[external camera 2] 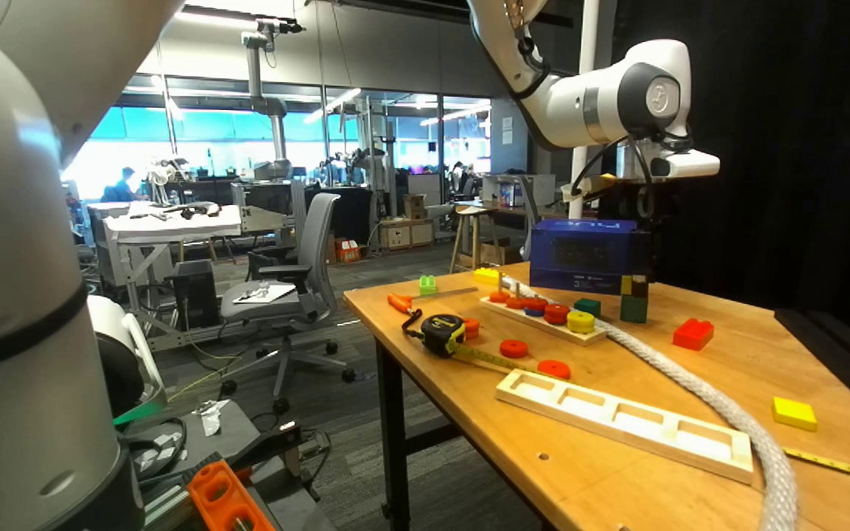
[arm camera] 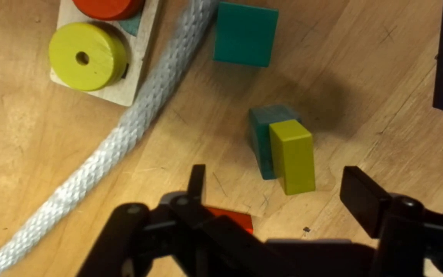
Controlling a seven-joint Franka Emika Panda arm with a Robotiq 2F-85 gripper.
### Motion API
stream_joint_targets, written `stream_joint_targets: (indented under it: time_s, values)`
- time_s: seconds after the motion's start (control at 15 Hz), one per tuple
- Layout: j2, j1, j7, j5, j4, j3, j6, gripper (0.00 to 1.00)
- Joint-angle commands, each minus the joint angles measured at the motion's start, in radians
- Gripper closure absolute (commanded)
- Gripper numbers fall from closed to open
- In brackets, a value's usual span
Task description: Pick the yellow block and put it on the green block
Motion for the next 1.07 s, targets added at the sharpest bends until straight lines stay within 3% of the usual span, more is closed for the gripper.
stream_joint_targets:
  time_s: [0.0,0.27,0.6,1.0]
  values:
    - [-0.079,0.025,0.016,-0.025,-0.048,-0.008,-0.015,0.0]
    - [-0.19,0.069,0.019,-0.102,-0.125,-0.016,0.003,0.0]
    - [-0.423,0.107,0.041,-0.312,-0.337,-0.026,0.023,0.0]
    - [-0.718,0.041,-0.112,-0.475,-0.662,0.035,0.028,0.0]
